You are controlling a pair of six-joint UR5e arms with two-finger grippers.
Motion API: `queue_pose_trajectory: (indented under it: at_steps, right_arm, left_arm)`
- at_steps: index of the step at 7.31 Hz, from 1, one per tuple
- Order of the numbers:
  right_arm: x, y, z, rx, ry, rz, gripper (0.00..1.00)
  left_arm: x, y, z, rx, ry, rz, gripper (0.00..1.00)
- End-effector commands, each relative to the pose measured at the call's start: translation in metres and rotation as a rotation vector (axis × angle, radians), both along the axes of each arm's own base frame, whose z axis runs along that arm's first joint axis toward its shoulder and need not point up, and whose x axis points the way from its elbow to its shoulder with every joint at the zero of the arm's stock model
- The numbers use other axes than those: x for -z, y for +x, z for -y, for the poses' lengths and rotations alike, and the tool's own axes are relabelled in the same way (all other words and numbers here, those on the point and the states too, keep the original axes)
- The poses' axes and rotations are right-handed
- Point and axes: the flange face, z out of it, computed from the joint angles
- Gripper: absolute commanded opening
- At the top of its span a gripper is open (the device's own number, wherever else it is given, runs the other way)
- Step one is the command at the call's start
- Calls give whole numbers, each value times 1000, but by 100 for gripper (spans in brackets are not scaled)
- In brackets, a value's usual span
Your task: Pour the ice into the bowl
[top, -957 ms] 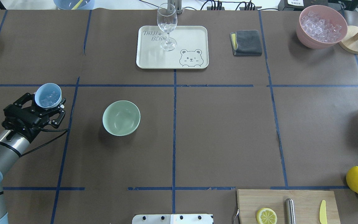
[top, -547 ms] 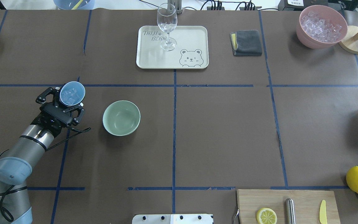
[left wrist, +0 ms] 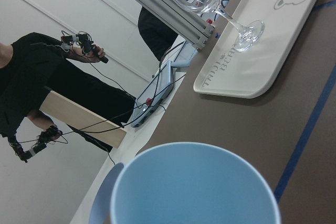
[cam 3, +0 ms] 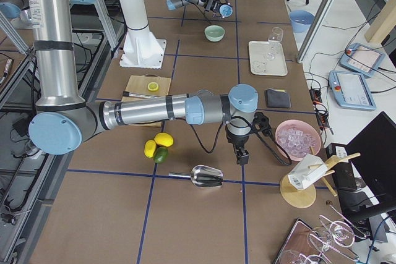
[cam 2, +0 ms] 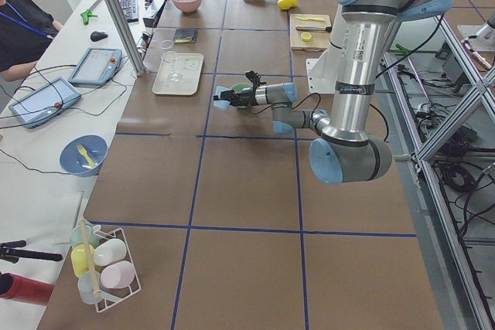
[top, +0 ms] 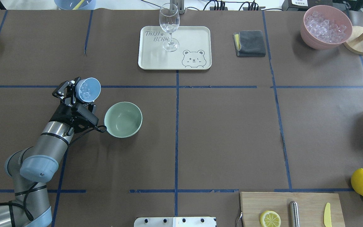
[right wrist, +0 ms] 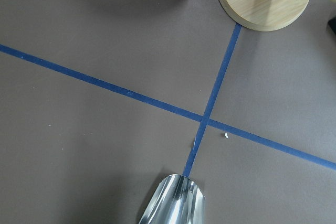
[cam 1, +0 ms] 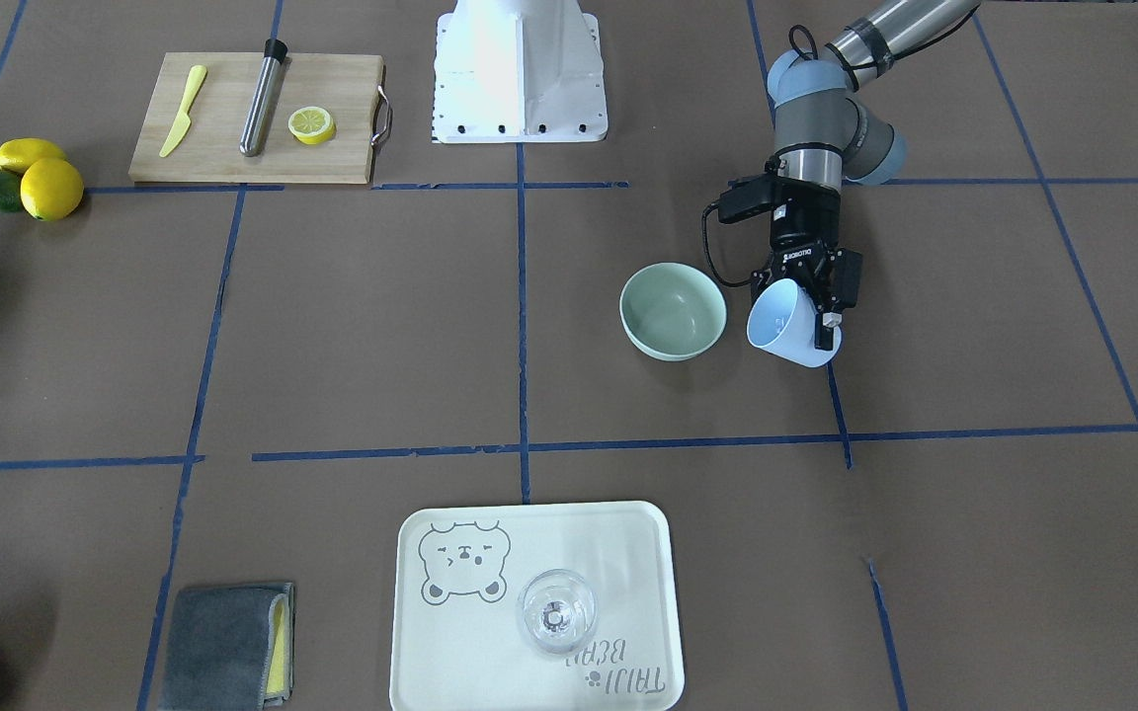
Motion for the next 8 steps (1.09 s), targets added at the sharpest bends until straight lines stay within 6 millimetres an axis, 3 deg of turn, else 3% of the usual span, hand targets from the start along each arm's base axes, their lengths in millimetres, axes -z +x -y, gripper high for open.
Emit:
queue_pose_trajectory:
  at_steps: [1, 2, 8]
  right_arm:
    - [-1, 0, 0, -1, -2, 0, 100]
    - [-1, 0, 0, -1, -3, 0, 100]
    - [-4, 0, -1, -10, -17, 0, 100]
  left_arm:
    - [5, 11, -12, -14, 60, 178, 0]
    - [8, 20, -20, -41, 90, 263, 0]
    - [14, 29, -27, -95, 205, 617, 0]
